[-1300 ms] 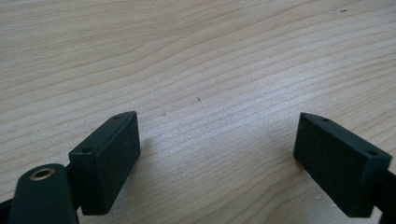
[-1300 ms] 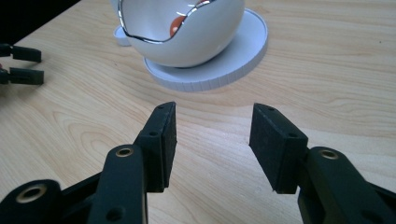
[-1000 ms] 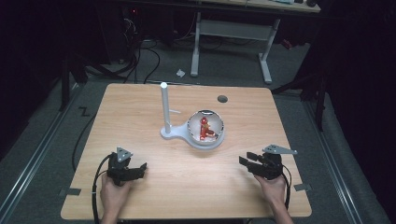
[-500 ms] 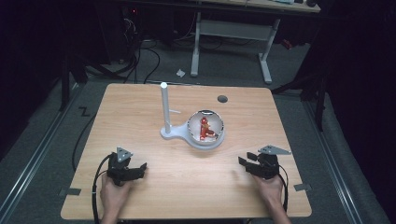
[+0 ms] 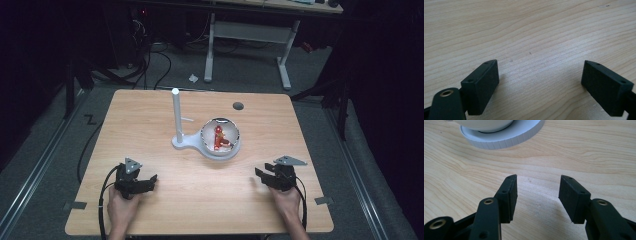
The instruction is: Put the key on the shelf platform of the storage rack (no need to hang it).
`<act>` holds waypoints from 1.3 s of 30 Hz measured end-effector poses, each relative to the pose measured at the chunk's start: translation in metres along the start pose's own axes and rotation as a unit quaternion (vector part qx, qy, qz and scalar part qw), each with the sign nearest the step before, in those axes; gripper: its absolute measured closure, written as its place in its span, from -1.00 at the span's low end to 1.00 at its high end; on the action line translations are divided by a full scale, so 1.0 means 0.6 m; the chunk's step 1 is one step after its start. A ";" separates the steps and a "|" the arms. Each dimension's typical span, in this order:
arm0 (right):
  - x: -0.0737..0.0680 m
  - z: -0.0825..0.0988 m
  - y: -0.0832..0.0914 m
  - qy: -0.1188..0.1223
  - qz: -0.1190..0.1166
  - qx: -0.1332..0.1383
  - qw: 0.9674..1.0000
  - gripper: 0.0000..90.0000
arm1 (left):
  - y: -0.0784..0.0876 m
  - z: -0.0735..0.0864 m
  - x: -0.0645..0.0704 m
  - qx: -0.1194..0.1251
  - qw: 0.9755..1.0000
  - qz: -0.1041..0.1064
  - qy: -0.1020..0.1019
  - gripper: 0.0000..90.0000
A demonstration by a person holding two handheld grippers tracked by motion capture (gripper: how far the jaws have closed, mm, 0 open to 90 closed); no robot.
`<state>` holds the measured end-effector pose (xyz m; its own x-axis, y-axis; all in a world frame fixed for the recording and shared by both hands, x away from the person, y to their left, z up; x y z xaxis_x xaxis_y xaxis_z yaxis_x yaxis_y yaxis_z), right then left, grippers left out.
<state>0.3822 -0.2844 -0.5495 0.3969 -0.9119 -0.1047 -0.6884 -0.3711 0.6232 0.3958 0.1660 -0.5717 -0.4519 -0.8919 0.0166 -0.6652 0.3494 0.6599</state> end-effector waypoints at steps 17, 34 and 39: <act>0.012 0.011 -0.017 0.009 0.030 -0.010 0.999 0.04 | 0.000 0.000 0.000 0.000 1.000 0.000 0.000 -0.67; 0.001 0.013 -0.024 0.044 0.047 -0.019 0.998 -0.04 | 0.000 0.000 0.000 0.000 1.000 0.000 0.000 -0.67; 0.002 0.013 -0.024 0.041 0.049 -0.020 0.998 -0.07 | 0.000 0.000 0.000 0.000 1.000 0.001 0.000 -0.67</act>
Point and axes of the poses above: each handheld gripper's, and its own axes: y roughly backward along the jaws, z roughly out of its underside, x roughly to its right, the point moved 5 cm from there along -y, roughly forward along the jaws, and after that the axes turned 2 degrees about x, right-handed, at the moved point
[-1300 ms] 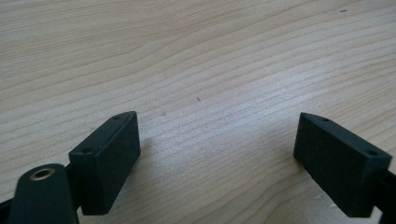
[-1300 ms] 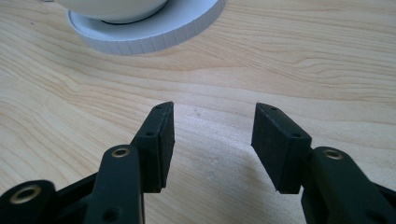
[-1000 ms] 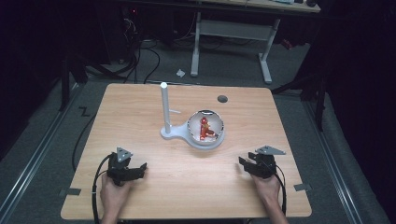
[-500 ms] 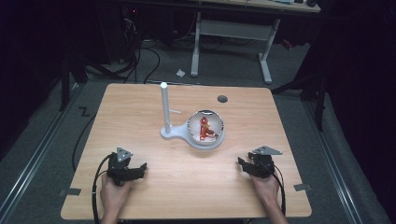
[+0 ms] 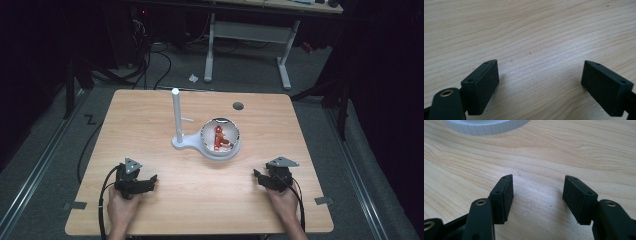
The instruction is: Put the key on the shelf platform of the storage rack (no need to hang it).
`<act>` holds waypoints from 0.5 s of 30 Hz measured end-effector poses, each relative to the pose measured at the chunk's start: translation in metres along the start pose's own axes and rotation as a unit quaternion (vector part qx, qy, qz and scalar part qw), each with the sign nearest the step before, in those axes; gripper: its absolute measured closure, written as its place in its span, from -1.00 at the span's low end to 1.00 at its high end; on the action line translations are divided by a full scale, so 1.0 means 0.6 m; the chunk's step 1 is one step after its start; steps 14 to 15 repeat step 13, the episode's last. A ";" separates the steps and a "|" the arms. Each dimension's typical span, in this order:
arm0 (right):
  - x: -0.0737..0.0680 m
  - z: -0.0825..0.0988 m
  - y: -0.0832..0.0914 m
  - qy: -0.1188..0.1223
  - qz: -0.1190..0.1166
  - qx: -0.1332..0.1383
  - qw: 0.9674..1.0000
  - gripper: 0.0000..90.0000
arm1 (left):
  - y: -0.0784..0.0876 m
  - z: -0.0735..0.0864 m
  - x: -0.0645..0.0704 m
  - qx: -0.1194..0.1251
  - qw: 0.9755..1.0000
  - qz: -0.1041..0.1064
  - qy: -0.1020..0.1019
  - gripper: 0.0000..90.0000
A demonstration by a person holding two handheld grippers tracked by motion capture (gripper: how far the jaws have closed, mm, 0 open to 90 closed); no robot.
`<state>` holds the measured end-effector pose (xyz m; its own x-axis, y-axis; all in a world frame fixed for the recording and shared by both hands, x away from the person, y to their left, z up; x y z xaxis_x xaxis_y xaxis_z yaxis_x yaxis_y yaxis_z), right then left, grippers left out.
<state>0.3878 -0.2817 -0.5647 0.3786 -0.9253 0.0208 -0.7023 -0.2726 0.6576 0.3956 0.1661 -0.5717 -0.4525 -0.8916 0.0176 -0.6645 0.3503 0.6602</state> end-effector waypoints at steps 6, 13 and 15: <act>0.000 0.000 0.000 0.000 -0.001 0.000 1.000 -0.07 | 0.000 0.000 0.000 0.000 1.000 0.000 0.000 -0.67; 0.000 -0.001 -0.001 -0.005 -0.001 0.000 1.000 -0.07 | 0.000 0.000 0.000 0.000 1.000 0.000 0.000 -0.67; 0.000 -0.001 -0.001 -0.005 -0.001 0.000 1.000 -0.07 | 0.000 0.000 0.000 0.000 1.000 0.000 0.000 -0.67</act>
Point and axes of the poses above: each handheld gripper's, and its own axes: y roughly backward along the jaws, z roughly out of its underside, x roughly to its right, the point moved 5 cm from there along -y, roughly forward along the jaws, and after that the axes turned 2 degrees about x, right-handed, at the moved point
